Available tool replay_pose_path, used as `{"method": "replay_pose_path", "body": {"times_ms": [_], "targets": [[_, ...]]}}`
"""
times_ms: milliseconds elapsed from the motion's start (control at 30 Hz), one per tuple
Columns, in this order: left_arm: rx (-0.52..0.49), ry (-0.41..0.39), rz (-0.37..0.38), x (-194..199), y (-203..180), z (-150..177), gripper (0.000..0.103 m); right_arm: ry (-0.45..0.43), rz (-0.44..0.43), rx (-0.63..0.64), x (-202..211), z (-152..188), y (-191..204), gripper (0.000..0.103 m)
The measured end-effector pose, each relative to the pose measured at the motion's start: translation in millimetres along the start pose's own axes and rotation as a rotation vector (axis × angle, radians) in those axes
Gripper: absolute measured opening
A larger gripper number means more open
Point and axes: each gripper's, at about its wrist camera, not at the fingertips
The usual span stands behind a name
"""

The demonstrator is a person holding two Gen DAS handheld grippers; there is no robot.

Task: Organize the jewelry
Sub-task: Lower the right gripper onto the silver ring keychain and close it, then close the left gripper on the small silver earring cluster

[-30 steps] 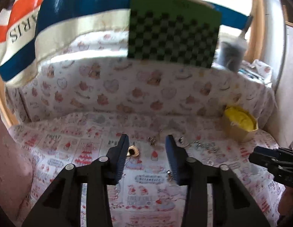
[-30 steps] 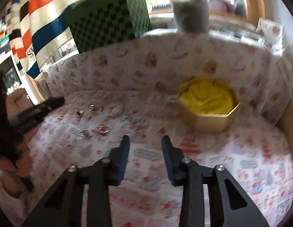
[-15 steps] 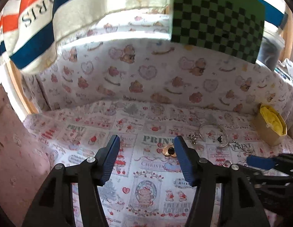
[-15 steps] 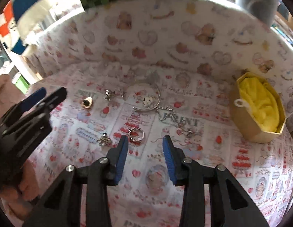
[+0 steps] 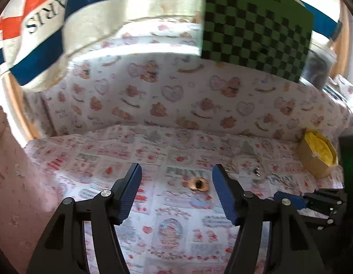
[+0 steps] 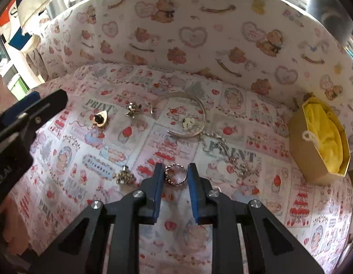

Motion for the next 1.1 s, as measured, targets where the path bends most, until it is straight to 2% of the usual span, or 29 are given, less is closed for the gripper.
{"method": "replay_pose_path", "body": {"times_ms": [33,100,167,233,300,367,500,600,700,733,933,1100], "targets": [[-0.006,0.023,0.038,-2.7,-2.7,0.8,0.045,-0.015,-0.008,-0.005,7.7,7.7,-9.9,0.020],[-0.014,0.097,0.156,-11.0,-9.8,3.2,0.032,-0.065,-0.009,-0.014,24.5,18.1,-23.9,0.020],[-0.026,0.143,0.242,-16.3,-18.6,6.9,0.030,-0.106,-0.007,-0.026,36.4,25.8,-35.0,0.020],[-0.075,0.167,0.285,-17.3,-31.9,11.2,0.029,-0.146,-0.012,-0.057,48.9,34.8,-52.4,0.020],[-0.134,0.179,0.273,-17.3,-45.4,14.7,0.029,-0.177,-0.013,-0.100,56.0,39.0,-68.0,0.020],[-0.152,0.182,0.206,-19.9,-53.0,17.5,0.029,-0.184,-0.007,-0.140,55.7,39.0,-77.6,0.020],[-0.099,0.249,0.280,-32.3,-54.1,20.7,0.029,-0.167,-0.023,-0.182,50.4,35.4,-94.3,0.020],[-0.069,0.276,0.283,-40.2,-49.5,23.3,0.029,-0.141,-0.059,-0.203,44.9,34.5,-96.6,0.020],[-0.027,0.296,0.277,-48.8,-43.5,26.8,0.023,-0.140,-0.055,-0.211,44.8,34.4,-97.5,0.020],[-0.028,0.289,0.276,-49.6,-43.8,26.3,0.018,-0.140,-0.057,-0.212,44.1,34.9,-97.2,0.020],[0.022,0.289,0.327,-43.3,-37.4,24.4,0.018,-0.162,-0.084,-0.211,50.3,37.3,-102.6,0.020],[-0.037,0.243,0.296,-16.4,-40.2,28.0,0.018,-0.188,-0.102,-0.251,58.3,40.2,-119.4,0.020]]}}
Point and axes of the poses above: each gripper's, at about its wrist camera, not at the fingertips, and x roughly against the way its jaws point, y to its left, z to its underside, and after that the axes turned 15 degrees about z, right-handed
